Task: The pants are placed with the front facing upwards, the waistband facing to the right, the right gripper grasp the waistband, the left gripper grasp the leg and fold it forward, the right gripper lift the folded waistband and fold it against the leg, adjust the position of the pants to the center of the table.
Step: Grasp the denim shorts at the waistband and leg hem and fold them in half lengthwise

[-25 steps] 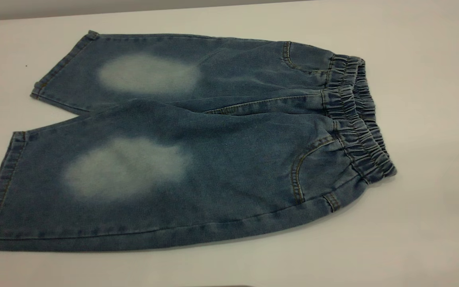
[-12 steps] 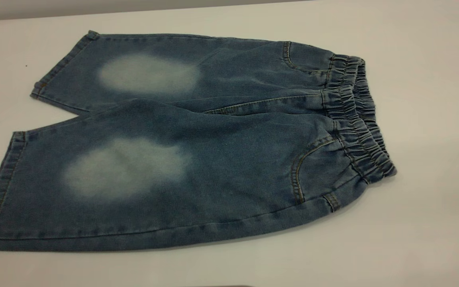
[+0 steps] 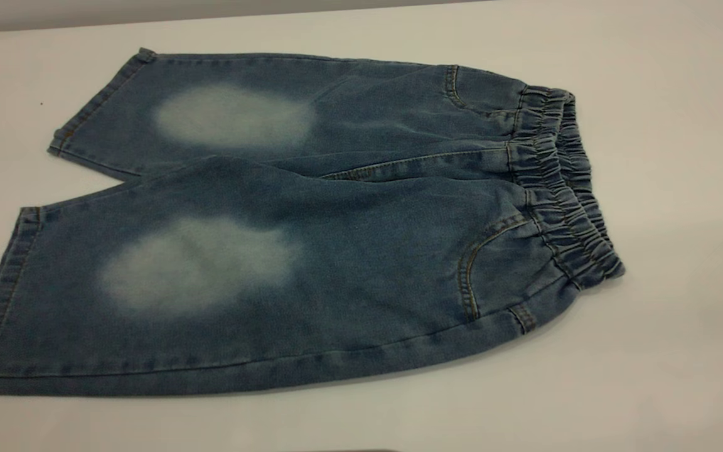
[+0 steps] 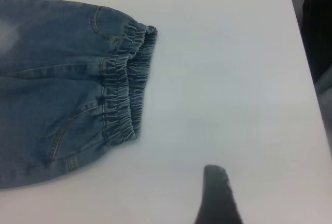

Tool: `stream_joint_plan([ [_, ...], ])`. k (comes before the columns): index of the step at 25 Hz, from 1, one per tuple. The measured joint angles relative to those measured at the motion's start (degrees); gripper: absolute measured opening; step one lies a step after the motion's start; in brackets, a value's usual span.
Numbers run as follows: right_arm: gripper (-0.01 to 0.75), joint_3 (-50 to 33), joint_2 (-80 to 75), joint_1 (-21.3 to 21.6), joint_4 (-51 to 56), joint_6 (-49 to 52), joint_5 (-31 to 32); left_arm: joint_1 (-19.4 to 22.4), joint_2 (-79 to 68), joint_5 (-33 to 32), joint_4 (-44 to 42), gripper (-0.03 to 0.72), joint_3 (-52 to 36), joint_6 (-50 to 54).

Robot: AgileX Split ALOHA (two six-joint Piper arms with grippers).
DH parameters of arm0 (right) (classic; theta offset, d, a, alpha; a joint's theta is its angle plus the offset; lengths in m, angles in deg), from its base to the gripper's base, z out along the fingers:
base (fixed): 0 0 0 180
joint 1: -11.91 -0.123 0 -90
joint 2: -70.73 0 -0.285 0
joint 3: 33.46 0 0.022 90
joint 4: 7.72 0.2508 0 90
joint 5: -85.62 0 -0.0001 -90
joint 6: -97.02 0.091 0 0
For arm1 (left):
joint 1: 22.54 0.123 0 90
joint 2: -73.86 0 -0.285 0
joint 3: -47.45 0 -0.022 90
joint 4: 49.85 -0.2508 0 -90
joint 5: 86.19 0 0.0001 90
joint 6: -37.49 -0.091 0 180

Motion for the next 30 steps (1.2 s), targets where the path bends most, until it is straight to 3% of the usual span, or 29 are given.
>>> stream_joint_plan([
  [19,0.418,0.0,0.0,0.0,0.21,0.53,0.0,0.0,0.0,0.54,3.34,0.388,0.0,0.0],
  [25,0.418,0.0,-6.28,0.0,3.65,2.73,-0.61,0.0,-1.02,6.5,6.27,0.388,0.63,0.0],
  [30,0.426,0.06,-20.25,0.0,11.01,1.1,-6.55,0.0,-14.0,10.66,6.08,0.388,3.13,-2.08],
])
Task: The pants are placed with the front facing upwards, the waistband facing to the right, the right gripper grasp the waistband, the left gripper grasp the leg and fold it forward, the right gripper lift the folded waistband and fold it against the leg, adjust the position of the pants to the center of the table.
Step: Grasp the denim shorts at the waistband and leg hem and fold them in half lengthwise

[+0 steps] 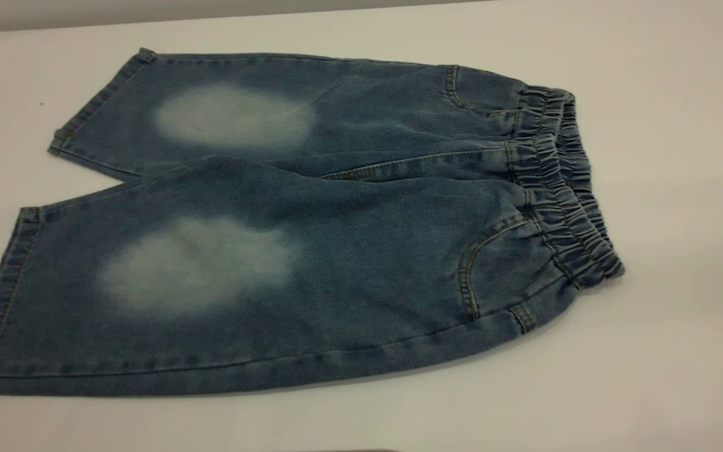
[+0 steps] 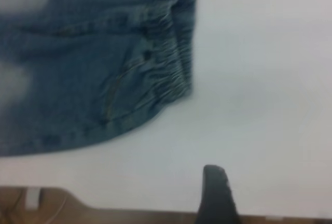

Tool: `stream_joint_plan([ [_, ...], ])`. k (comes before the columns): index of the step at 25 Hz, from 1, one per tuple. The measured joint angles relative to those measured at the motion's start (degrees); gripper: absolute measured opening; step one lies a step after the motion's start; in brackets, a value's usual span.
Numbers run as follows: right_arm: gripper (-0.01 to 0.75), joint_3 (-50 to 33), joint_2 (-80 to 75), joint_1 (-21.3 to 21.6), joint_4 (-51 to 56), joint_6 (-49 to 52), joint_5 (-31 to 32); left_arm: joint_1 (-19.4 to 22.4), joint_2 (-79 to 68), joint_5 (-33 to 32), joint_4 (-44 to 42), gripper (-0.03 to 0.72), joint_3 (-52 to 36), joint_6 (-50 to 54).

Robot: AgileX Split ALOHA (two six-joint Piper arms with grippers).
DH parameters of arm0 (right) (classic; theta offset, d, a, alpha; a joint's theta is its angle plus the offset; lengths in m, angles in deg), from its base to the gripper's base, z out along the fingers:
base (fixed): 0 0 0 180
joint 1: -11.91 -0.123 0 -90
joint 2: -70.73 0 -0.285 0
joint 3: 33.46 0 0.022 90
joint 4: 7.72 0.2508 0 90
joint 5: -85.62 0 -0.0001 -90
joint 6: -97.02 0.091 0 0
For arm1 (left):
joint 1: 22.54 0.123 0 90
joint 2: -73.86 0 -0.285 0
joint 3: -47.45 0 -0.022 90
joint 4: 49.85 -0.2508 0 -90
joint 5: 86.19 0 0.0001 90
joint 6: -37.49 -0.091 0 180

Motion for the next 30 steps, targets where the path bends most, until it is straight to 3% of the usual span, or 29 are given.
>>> stream_joint_plan([
  [6,0.483,0.0,-17.98,0.0,10.12,-10.21,-8.77,0.0,-19.76,5.35,1.58,0.401,3.58,-12.11],
  [13,0.515,0.0,-39.14,0.0,22.39,-18.32,-19.63,0.0,-38.89,13.55,10.7,0.536,5.84,-24.97],
  [18,0.515,0.12,-53.56,0.0,33.05,-27.5,-26.98,0.0,-49.78,15.28,17.82,0.557,7.29,-32.22],
  [25,0.515,0.69,-71.05,0.0,62.32,-55.47,-29.04,0.0,-59.38,17.91,27.27,0.557,7.79,-41.74],
  [30,0.515,0.87,-80.61,0.0,81.14,-73.18,-25.7,-0.11,-64.76,19.13,34.91,0.557,7.79,-48.72],
])
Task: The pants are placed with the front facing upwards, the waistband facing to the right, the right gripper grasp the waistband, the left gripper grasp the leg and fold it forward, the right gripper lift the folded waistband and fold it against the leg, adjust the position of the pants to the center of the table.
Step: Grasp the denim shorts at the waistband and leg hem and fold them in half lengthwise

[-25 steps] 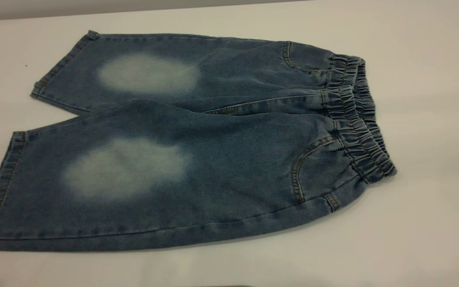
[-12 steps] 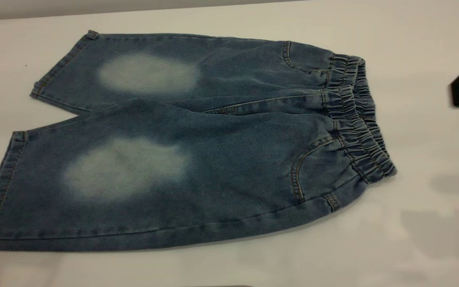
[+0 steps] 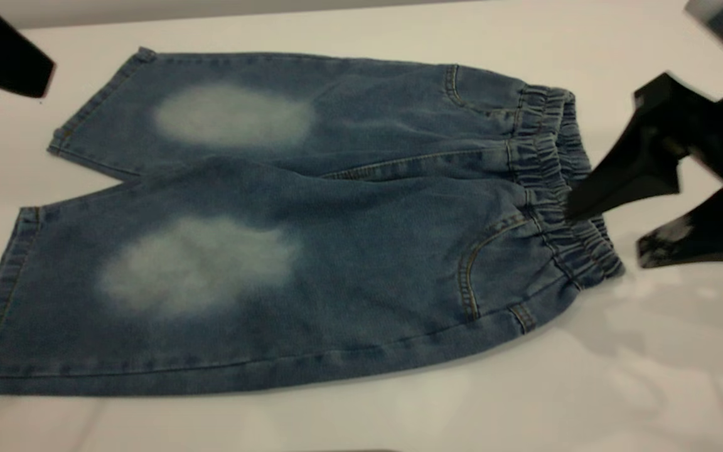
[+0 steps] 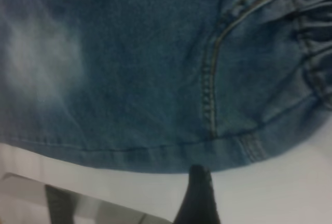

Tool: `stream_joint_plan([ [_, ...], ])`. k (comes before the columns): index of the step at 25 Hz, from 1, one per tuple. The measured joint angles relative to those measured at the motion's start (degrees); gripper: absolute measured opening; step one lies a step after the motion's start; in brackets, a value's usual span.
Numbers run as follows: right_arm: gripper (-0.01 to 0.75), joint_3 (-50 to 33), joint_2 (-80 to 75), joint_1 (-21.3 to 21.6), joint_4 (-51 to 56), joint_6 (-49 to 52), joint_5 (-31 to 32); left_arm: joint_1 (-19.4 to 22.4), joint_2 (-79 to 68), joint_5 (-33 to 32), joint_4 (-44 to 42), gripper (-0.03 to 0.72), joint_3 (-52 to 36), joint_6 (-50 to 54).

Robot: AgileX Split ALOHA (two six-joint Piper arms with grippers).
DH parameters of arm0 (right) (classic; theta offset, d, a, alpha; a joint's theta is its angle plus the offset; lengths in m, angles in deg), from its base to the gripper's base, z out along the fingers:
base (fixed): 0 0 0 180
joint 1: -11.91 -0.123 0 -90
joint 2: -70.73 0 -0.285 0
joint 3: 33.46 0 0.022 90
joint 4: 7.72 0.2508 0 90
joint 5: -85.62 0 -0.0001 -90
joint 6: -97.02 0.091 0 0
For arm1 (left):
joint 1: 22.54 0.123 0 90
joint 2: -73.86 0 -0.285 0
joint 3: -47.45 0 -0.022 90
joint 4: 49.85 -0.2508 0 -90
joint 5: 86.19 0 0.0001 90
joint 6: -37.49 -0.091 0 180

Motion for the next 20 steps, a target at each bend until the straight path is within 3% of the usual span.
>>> stream_joint_plan([
  [8,0.515,1.26,-11.71,0.0,11.18,-12.66,4.27,-3.85,-1.89,2.61,2.04,0.557,0.0,-3.87],
  [20,0.515,3.18,-17.34,0.0,11.98,-17.12,-0.23,-4.81,-1.89,3.73,2.08,0.557,0.0,-4.32],
])
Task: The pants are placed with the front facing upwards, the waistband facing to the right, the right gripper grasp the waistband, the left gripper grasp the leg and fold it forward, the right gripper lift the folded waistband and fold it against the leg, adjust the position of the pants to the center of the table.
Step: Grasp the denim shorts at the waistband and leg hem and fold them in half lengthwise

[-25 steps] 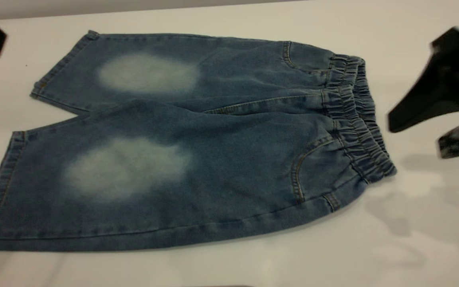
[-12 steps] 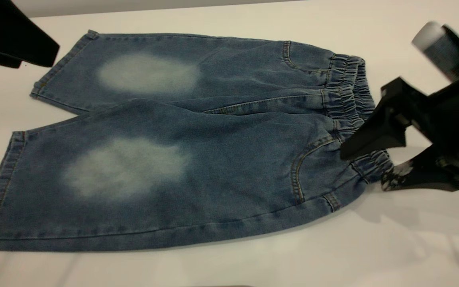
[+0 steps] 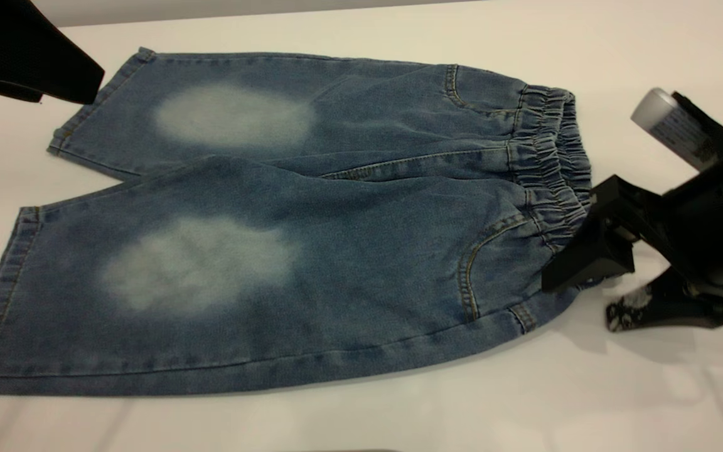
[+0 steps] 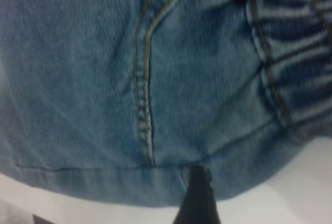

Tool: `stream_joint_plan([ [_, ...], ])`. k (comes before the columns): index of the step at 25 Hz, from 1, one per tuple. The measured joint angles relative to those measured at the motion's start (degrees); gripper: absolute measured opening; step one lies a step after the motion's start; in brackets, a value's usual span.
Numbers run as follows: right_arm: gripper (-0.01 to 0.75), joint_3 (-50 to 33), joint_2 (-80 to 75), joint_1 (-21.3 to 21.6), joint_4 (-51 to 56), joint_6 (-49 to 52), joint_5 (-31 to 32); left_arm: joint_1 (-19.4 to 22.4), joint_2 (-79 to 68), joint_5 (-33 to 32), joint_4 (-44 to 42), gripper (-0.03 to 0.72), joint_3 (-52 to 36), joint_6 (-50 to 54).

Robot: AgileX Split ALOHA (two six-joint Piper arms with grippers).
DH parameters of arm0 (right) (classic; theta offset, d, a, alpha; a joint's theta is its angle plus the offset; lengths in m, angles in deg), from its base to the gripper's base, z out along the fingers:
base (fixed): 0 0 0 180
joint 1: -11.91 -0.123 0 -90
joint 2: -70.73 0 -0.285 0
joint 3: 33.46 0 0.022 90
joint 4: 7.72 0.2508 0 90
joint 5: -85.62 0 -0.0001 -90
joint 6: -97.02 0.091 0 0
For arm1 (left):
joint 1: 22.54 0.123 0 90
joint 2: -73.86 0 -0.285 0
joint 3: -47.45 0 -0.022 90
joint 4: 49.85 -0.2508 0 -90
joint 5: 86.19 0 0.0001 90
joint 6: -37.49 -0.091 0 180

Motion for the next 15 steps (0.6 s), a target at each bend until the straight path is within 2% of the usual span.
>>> stream_joint_plan([
  [15,0.512,3.95,0.0,0.0,0.0,-2.98,-4.41,0.0,0.0,0.12,0.0,0.557,0.0,-0.02],
])
